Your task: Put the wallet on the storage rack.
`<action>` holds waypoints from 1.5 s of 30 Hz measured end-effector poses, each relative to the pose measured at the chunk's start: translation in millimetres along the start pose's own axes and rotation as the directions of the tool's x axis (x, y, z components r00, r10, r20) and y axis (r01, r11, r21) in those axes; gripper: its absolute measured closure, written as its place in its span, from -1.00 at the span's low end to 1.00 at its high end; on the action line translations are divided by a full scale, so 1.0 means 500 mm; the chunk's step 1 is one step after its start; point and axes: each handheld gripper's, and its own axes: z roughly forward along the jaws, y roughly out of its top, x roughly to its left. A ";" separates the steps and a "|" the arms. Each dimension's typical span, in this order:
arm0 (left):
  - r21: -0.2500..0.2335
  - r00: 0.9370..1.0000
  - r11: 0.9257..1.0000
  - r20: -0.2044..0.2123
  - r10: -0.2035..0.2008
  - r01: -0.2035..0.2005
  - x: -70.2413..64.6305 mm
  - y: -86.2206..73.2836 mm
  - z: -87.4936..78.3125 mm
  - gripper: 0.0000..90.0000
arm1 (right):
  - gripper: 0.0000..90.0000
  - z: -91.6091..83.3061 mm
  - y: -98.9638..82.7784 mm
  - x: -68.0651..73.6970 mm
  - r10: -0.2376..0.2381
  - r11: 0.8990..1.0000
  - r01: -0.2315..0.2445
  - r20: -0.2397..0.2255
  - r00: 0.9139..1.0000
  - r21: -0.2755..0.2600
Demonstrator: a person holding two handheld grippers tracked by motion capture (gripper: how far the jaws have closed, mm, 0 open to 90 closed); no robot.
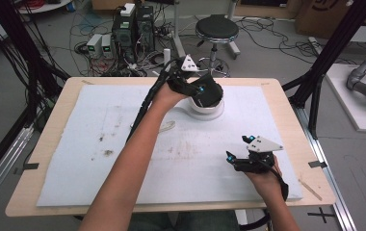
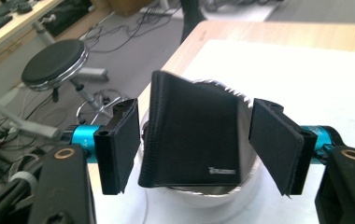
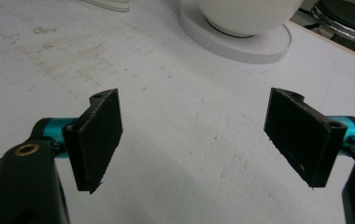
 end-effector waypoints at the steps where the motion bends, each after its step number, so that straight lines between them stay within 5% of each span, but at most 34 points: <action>1: -0.010 1.000 1.000 0.006 -0.005 0.005 -0.002 0.001 -0.012 -0.27 | -0.56 0.000 0.000 -0.001 -0.002 1.000 0.002 -0.002 1.000 0.003; 4: -0.037 0.998 0.999 0.052 -0.035 0.037 -0.005 -0.006 -0.046 -0.33 | -0.56 0.001 0.000 -0.001 -0.005 1.000 0.005 -0.002 1.000 0.002; 9: -0.081 0.996 0.994 0.061 -0.065 0.070 -0.010 -0.037 -0.113 -0.39 | -0.56 0.001 -0.001 -0.001 -0.002 1.000 0.003 -0.001 1.000 0.003; 19: -0.095 0.993 0.990 0.057 -0.104 0.109 -0.008 -0.113 -0.250 -0.49 | -0.56 0.002 -0.001 -0.005 0.007 1.000 -0.007 0.000 1.000 0.007; 36: -0.127 0.984 0.976 0.033 -0.176 0.179 -0.074 -0.286 -0.395 -0.51 | -0.56 0.016 0.007 -0.013 0.028 1.000 -0.028 0.008 1.000 -0.003; 43: -0.092 0.983 0.979 0.009 -0.183 0.183 -0.076 -0.337 -0.415 -0.52 | -0.56 0.016 0.007 -0.014 0.033 0.999 -0.033 0.014 0.999 -0.002; 45: -0.118 0.979 0.973 -0.001 -0.202 0.200 -0.072 -0.348 -0.424 -0.52 | -0.56 0.016 0.008 -0.014 0.034 0.999 -0.034 0.016 0.999 -0.002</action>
